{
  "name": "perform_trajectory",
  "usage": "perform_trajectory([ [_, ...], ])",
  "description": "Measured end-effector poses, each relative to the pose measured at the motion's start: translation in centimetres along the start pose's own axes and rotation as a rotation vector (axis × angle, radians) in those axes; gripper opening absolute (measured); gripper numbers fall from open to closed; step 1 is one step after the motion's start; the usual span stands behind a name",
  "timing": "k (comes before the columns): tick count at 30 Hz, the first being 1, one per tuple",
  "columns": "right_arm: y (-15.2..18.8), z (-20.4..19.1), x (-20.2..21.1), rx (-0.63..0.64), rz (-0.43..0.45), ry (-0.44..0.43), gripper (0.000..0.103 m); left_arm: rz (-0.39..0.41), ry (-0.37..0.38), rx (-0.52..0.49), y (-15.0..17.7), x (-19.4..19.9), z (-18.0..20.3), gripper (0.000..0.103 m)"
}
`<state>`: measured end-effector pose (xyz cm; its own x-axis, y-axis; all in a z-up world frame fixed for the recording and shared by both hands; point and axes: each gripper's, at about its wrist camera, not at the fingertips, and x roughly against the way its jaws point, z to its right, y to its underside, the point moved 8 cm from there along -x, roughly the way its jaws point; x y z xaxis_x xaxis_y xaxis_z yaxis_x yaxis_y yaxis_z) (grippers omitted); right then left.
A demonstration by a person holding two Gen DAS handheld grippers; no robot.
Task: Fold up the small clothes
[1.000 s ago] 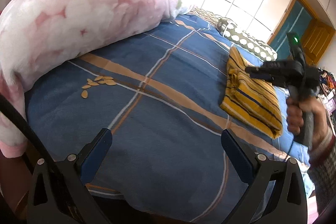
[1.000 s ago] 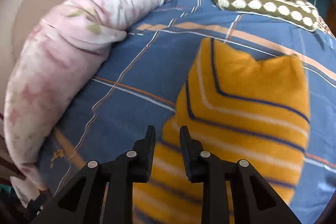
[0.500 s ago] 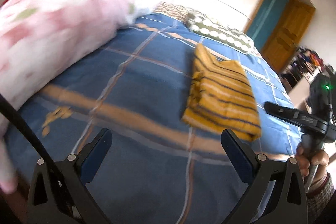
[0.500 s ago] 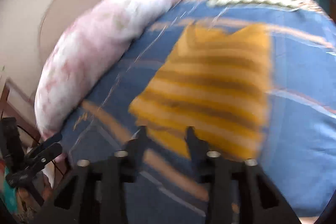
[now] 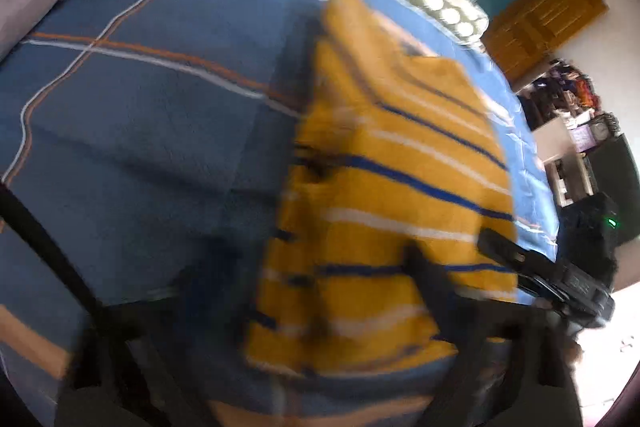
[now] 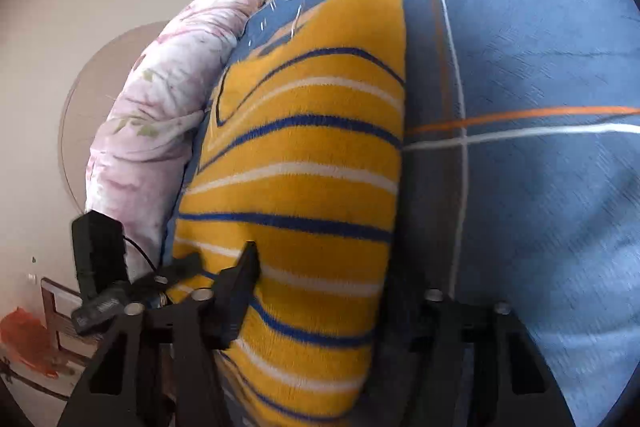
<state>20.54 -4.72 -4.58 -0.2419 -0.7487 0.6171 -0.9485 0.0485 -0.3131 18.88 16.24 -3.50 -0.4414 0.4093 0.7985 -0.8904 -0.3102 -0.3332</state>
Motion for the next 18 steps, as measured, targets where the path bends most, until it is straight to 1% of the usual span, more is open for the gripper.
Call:
perform_trajectory([
  [1, -0.2, -0.5, 0.6, -0.01, 0.003, -0.048, 0.035, -0.016, 0.016, 0.008, 0.4, 0.3, 0.7, 0.038],
  [2, -0.4, -1.2, 1.7, -0.006, 0.022, -0.085, 0.033, -0.005, -0.005, -0.003, 0.6, 0.9, 1.5, 0.038],
  [3, -0.5, -1.6, 2.6, 0.009, 0.034, -0.098, 0.032, 0.017, -0.017, -0.037, 0.9, 1.8, 2.7, 0.037],
  [4, -0.5, -2.1, 3.7, 0.035, 0.048, -0.104, 0.032, 0.023, -0.015, -0.057, 1.5, 2.5, 3.6, 0.034],
  [6, 0.3, -3.0, 6.1, 0.091, 0.067, -0.108, 0.032, 0.024, -0.003, -0.064, 2.9, 3.4, 4.7, 0.034],
  [7, 1.2, -3.0, 7.2, 0.113, 0.066, -0.104, 0.032, 0.025, -0.003, -0.064, 3.7, 3.7, 5.1, 0.034],
  [8, 1.9, -2.5, 7.6, 0.124, 0.061, -0.089, 0.032, 0.023, -0.024, -0.061, 4.9, 3.6, 5.1, 0.034],
  [9, 3.2, -1.6, 7.8, 0.144, 0.05, -0.038, 0.034, 0.019, -0.047, -0.058, 5.7, 3.4, 4.8, 0.034],
  [10, 4.2, -0.5, 7.6, 0.152, 0.035, 0.01, 0.037, 0.0, -0.1, -0.047, 6.8, 2.6, 4.2, 0.034],
  [12, 6.3, 2.3, 7.0, 0.137, -0.011, 0.1, 0.046, -0.03, -0.137, -0.035, 8.1, 1.6, 3.4, 0.038],
  [13, 7.0, 3.2, 7.3, 0.121, -0.007, 0.103, 0.047, -0.03, -0.141, -0.026, 8.6, 1.4, 3.2, 0.04],
  [15, 7.3, 3.8, 8.8, 0.079, 0.024, 0.066, 0.047, 0.003, -0.165, -0.026, 9.0, 2.2, 3.3, 0.041],
  [16, 7.2, 3.8, 9.8, 0.078, 0.046, 0.074, 0.047, 0.017, -0.187, -0.028, 9.1, 2.8, 3.4, 0.044],
  [17, 6.9, 3.6, 10.9, 0.093, 0.081, 0.096, 0.047, 0.038, -0.212, -0.03, 9.4, 3.7, 3.7, 0.046],
  [18, 6.4, 3.1, 12.3, 0.12, 0.118, 0.124, 0.047, 0.05, -0.221, -0.036, 9.5, 4.2, 4.0, 0.047],
])
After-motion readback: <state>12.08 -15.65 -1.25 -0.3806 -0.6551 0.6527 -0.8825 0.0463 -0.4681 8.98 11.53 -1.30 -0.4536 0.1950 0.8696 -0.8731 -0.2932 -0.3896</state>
